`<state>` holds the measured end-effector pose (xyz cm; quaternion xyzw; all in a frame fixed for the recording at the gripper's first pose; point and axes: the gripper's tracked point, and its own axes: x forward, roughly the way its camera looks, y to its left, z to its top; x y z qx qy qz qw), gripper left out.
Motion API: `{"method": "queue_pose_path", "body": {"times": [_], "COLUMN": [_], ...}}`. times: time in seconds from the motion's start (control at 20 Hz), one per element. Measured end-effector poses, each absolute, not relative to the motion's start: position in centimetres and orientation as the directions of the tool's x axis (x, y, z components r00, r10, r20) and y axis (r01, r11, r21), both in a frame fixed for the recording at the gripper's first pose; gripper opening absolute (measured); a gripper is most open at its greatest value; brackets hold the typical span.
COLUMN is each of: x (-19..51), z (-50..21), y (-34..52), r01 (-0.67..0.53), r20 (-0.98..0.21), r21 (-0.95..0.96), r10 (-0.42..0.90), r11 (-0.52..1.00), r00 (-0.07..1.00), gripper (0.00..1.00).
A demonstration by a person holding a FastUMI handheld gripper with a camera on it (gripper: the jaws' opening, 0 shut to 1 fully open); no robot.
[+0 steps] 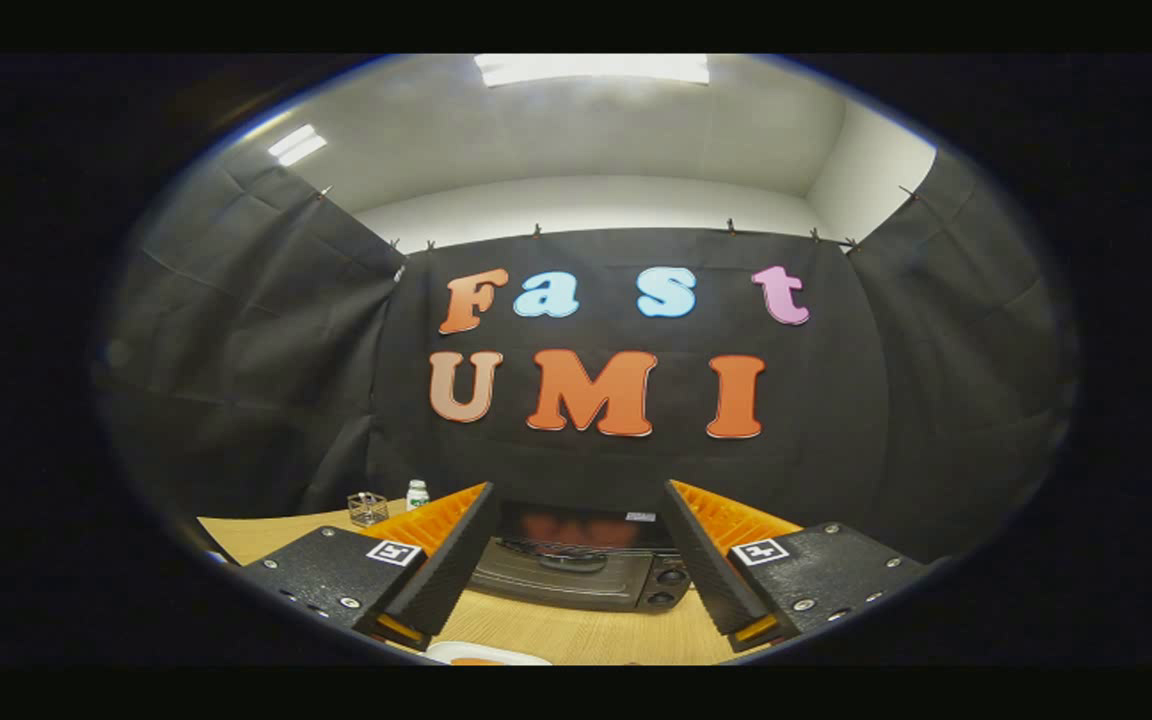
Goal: Open the toaster oven, put the food inside, and close the toaster oven door.
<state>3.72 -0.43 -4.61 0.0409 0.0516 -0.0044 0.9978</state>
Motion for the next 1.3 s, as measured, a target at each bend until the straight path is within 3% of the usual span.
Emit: {"method": "queue_pose_path", "body": {"times": [0.4, 0.7, 1.1, 1.3], "x": [12.6, 16.7, 17.6, 17.3], "z": [-14.6, -20.4, -25.4, -25.3], "y": [4.1, 5.3, 4.9, 5.0], "r01": [-0.021, 0.012, 0.07, 0.086], "r20": [-0.324, -0.442, -0.534, -0.514], "r21": [0.162, 0.139, 0.071, 0.119], "r10": [0.073, 0.051, -0.022, -0.013], "r11": [0.987, 0.99, 0.995, 0.989], "r00": [0.943, 0.896, 0.845, 0.858], "gripper": [0.97, 0.97, 0.97, 0.94]}}
